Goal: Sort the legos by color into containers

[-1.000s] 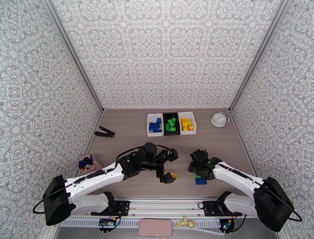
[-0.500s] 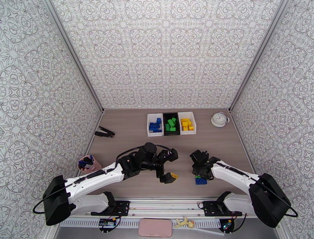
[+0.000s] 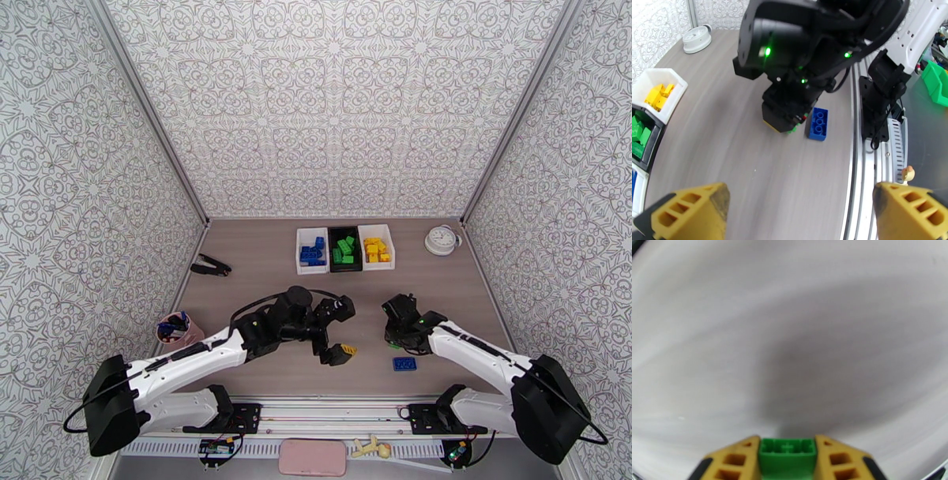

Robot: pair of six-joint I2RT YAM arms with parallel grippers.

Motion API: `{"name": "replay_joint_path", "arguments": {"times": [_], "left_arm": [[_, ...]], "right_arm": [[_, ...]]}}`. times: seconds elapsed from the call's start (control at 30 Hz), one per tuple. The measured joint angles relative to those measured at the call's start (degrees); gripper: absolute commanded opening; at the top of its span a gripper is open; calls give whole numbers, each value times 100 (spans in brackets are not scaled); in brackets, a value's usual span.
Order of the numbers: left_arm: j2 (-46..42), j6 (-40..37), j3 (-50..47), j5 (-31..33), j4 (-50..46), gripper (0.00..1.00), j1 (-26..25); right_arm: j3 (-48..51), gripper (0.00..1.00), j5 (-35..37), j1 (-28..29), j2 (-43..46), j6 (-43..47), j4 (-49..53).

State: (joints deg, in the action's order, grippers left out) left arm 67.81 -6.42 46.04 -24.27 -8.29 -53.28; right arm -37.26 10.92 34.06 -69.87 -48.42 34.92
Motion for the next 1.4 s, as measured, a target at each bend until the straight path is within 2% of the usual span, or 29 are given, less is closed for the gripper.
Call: {"name": "replay_joint_path", "arguments": {"times": [0.23,0.53,0.97,1.3,1.4], "left_arm": [[-437,175,-133,358,-52,100,149],[-826,647,-660,964,170,100,225],[-1467,1231,-1270,2105,439,100,245],[-1779,1379,-1362,2330,393,100,251],[-1794,1377,-1362,2376,380,100,256]], "right_arm": [[-702,28,37,0,-37,765,-413],[-2122,30,203,-42,-1029,1753,-820],[-4371,28,70,-223,-3375,2677,-1528],[-6470,29,-136,-426,-5278,2903,-1733],[-6937,36,-170,-485,-5619,2896,-1659]]}}
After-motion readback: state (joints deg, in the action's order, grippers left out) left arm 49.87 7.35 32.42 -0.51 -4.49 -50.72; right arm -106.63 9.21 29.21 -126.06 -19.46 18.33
